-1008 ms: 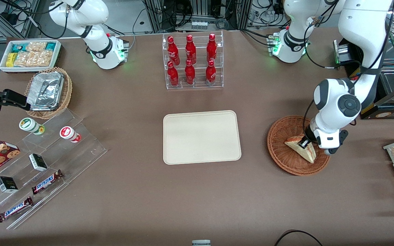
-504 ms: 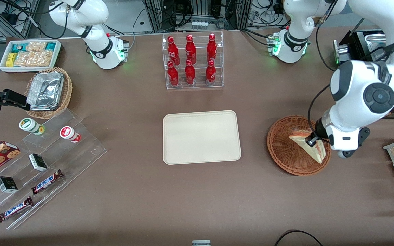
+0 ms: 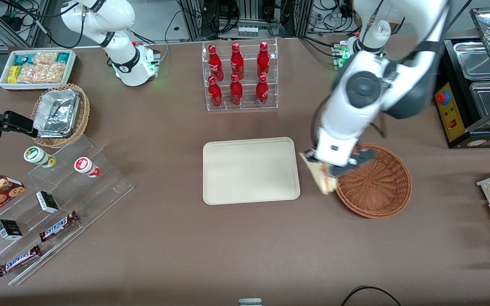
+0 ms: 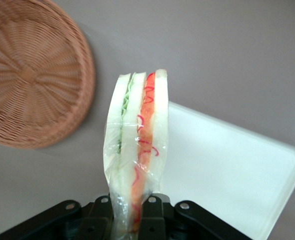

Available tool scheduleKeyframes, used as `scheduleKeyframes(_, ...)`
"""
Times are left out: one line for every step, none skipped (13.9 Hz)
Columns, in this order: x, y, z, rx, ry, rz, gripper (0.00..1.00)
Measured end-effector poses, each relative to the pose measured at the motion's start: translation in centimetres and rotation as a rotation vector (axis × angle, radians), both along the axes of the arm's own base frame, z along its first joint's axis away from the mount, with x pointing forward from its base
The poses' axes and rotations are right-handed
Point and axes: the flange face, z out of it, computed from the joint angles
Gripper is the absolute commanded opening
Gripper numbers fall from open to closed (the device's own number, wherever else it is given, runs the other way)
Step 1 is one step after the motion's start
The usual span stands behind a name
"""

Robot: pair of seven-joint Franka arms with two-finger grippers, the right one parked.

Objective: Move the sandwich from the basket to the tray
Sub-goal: 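Lift the sandwich and carry it over the cream tray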

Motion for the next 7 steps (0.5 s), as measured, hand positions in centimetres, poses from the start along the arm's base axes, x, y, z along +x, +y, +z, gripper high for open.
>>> scheduleKeyframes(-1.1,-2.4,-0.9,0.004,0.01,-0.04,0.0)
scheduleKeyframes(-1.8,-4.7,-2.0,0.004,0.018,-0.077,0.0)
scheduleKeyframes(-2.0,-6.8,-2.9,0.001,0.023,-0.104,0.0)
scheduleKeyframes(-2.0,-8.6,-4.0,-0.001,0.028,-0.123,0.0)
scheduleKeyframes(-2.1,-10.3,-5.2,-0.003,0.036,-0.143,0.0)
scheduleKeyframes(-2.3,-11.9,-6.7,0.0,0.047,-0.161,0.0)
scheduleKeyframes(-2.5,-13.4,-8.4,0.002,0.057,-0.179,0.0)
